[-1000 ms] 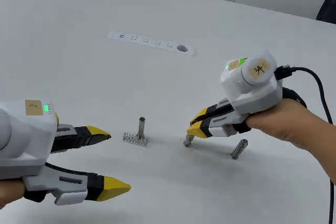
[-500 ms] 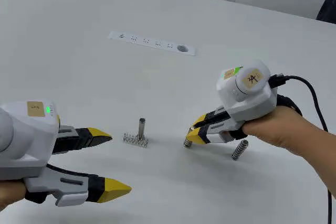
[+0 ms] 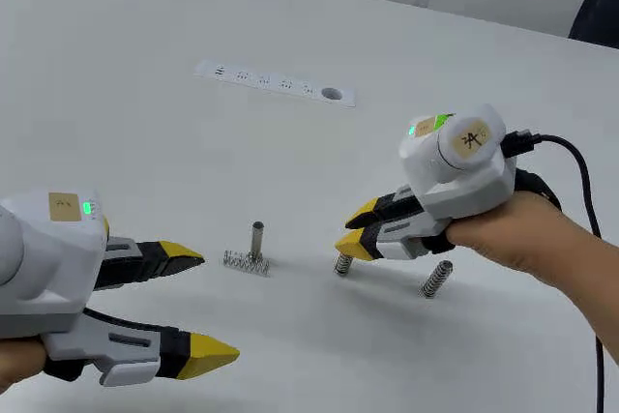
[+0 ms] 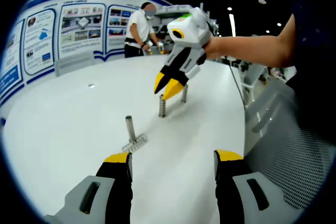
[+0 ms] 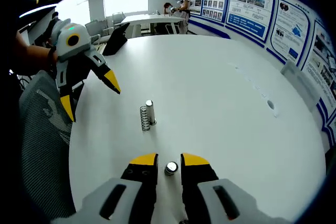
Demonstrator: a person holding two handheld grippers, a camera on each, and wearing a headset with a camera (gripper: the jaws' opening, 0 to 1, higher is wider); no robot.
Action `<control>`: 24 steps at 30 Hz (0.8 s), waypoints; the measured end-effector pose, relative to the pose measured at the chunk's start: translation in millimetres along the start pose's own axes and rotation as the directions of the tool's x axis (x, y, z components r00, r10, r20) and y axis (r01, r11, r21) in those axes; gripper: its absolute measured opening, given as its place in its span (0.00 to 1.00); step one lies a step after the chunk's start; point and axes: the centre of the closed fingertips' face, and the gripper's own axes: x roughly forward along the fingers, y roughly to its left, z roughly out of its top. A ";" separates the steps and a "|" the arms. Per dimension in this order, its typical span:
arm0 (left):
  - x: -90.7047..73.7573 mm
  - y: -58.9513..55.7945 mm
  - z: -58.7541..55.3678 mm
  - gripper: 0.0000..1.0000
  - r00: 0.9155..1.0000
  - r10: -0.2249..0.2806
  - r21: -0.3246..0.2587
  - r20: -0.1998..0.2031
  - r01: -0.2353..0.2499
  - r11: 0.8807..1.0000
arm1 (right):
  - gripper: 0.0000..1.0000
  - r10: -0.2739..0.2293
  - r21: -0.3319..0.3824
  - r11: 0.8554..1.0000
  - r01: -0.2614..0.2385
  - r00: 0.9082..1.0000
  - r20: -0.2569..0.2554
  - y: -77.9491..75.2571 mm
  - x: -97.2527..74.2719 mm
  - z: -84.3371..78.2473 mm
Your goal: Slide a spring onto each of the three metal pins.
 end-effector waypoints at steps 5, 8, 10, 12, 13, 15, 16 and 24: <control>0.0 0.1 2.2 0.64 1.000 0.001 0.005 0.003 -0.001 1.000 | 0.18 0.009 -0.015 1.000 -0.009 1.000 0.022 6.9 4.0 12.9; -0.4 0.3 2.1 0.64 1.000 0.003 0.008 0.001 -0.003 1.000 | 0.19 0.018 -0.014 1.000 -0.017 0.999 0.030 12.6 9.7 18.3; -1.1 0.4 1.7 0.64 1.000 0.004 0.008 0.001 -0.004 1.000 | 0.19 0.028 -0.024 0.999 -0.027 0.999 0.026 17.7 14.4 20.2; -2.1 0.9 0.8 0.64 1.000 0.008 0.006 0.000 -0.008 1.000 | 0.19 0.041 -0.034 0.999 -0.040 0.999 0.020 24.3 20.5 22.0; -2.7 1.0 0.2 0.64 1.000 0.009 0.004 0.000 -0.009 1.000 | 0.19 0.048 -0.040 0.998 -0.048 0.999 0.017 28.3 24.0 23.5; -3.6 1.4 -0.8 0.64 1.000 0.012 0.003 -0.001 -0.012 1.000 | 0.19 0.052 -0.047 0.998 -0.051 0.999 0.011 31.9 30.3 25.0; -3.9 1.2 -1.1 0.64 1.000 0.013 0.002 -0.002 -0.013 1.000 | 0.19 0.055 -0.047 0.997 -0.054 0.998 0.009 33.5 32.7 25.9; -4.7 3.7 -2.6 0.64 1.000 0.018 -0.002 -0.007 -0.018 1.000 | 0.19 0.063 -0.052 0.997 -0.064 0.998 -0.018 42.3 55.5 27.9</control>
